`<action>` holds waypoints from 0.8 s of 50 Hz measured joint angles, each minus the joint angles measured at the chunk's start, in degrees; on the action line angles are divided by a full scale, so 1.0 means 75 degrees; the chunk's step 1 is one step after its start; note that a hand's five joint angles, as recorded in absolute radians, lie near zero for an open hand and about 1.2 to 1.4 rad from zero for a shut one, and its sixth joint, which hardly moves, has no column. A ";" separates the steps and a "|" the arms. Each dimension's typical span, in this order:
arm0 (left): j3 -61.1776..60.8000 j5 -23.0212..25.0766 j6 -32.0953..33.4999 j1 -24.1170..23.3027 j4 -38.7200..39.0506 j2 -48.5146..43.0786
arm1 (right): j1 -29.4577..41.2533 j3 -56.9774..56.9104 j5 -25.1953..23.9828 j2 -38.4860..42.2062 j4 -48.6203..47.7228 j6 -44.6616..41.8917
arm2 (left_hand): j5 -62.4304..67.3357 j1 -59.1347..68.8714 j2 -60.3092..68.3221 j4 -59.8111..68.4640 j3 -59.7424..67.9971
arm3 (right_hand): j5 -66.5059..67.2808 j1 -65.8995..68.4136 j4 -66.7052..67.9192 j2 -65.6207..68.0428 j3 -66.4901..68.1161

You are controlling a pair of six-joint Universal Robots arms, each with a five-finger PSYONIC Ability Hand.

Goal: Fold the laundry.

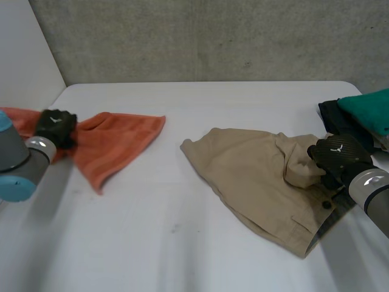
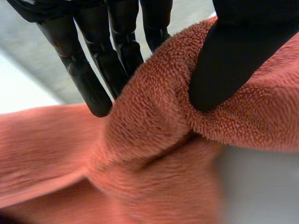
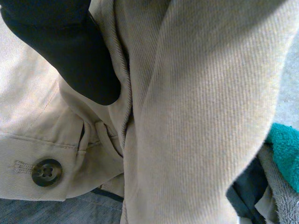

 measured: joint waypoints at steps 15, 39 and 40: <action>0.0111 -0.2242 -0.0294 0.0126 0.0551 0.0689 | 0.0314 -0.0120 -0.0109 -0.0094 0.0038 0.0018 | -0.4393 -0.5259 -0.5034 -0.4898 -0.4724 | 0.0001 0.0000 0.0000 0.0000 -0.0001; -0.4210 -0.0298 -0.0498 -0.1579 0.1673 0.3828 | 0.1838 -0.1477 -0.1402 -0.1334 0.0844 0.0474 | -0.6743 -0.6998 -0.7387 -0.7429 -0.7023 | 0.0000 0.0000 0.0002 0.0019 0.0000; -0.4256 -0.0360 -0.0508 -0.1658 0.1722 0.3876 | 0.1955 -0.1605 -0.1540 -0.1476 0.0805 0.0669 | -0.6743 -0.6998 -0.7387 -0.7429 -0.7023 | 0.0000 0.0000 0.0002 0.0018 -0.0001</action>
